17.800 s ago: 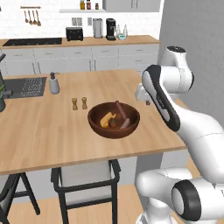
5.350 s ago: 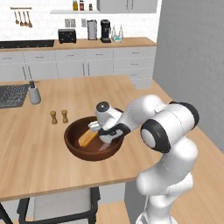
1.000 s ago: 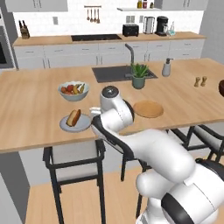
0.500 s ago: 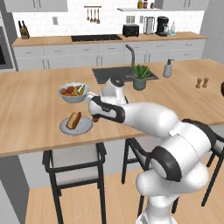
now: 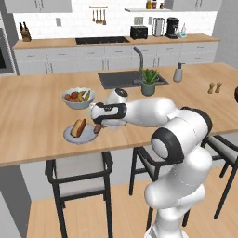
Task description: Place one bun and one sausage from the bowl on each plate.
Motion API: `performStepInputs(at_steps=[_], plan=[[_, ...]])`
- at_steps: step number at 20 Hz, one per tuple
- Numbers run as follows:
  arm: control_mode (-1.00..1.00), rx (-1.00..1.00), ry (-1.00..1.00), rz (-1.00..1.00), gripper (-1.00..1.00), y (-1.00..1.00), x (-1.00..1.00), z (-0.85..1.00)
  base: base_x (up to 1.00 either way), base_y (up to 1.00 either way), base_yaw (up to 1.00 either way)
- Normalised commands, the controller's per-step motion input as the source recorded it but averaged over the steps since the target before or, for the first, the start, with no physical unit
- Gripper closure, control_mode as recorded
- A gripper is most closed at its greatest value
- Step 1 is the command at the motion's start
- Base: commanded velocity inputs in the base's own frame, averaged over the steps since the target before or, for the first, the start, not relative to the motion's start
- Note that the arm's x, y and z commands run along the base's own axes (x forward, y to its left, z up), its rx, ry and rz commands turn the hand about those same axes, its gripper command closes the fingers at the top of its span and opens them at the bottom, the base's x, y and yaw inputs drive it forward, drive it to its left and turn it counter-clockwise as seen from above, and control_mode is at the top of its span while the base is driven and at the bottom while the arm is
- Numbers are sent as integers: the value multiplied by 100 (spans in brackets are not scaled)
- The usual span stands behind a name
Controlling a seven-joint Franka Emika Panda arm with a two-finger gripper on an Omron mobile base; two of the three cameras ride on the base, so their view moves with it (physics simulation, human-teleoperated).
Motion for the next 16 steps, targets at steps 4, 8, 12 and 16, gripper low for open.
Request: performStepInputs(at_steps=[4, 8, 12, 16], plan=[[-100, -15, 0, 0, 100, 47, 49, -27, 0, 0, 0], [-100, -8, 0, 0, 100, 21, 47, -23, 0, 0, 0], [-100, -5, 0, -3, 100, 13, 40, -33, 0, 0, 0], [-100, -2, 0, -2, -100, 10, 40, -45, 0, 0, 0]])
